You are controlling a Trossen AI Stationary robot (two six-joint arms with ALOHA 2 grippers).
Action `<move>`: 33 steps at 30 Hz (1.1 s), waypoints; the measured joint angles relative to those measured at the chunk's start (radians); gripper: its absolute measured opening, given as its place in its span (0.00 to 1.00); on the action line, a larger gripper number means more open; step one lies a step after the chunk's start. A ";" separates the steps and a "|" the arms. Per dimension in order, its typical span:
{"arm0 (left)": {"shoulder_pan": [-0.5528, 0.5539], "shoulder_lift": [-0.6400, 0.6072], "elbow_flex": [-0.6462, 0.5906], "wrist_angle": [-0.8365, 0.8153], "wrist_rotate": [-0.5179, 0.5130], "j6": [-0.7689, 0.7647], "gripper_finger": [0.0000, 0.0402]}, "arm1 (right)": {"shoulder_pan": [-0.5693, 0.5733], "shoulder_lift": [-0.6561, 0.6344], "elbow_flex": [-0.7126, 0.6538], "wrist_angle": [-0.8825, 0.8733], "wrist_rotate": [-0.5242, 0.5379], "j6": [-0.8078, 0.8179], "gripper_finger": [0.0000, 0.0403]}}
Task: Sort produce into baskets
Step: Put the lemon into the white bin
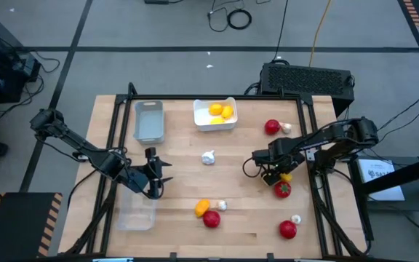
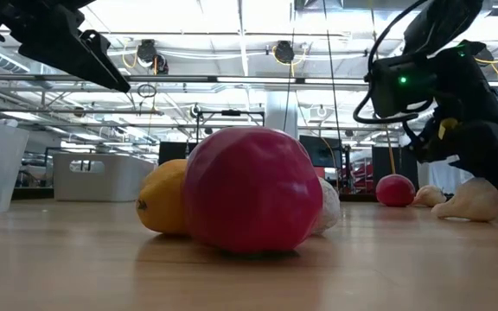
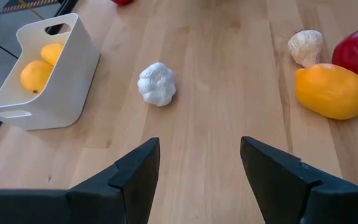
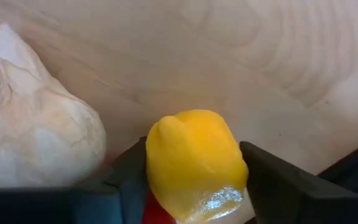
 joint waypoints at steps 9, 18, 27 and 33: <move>0.000 0.000 0.000 -0.003 -0.001 0.020 0.58 | -0.005 0.000 0.034 -0.059 0.027 -0.040 0.39; 0.003 -0.003 0.000 -0.039 -0.112 0.067 0.58 | -0.037 0.000 0.250 -0.170 0.334 -0.151 0.42; 0.173 -0.045 0.000 -0.023 -0.111 0.213 0.58 | -0.128 0.000 0.395 0.274 0.575 -0.539 0.43; 0.423 -0.088 0.000 -0.007 0.001 0.336 0.58 | -0.297 0.009 0.395 0.751 0.360 -0.907 0.43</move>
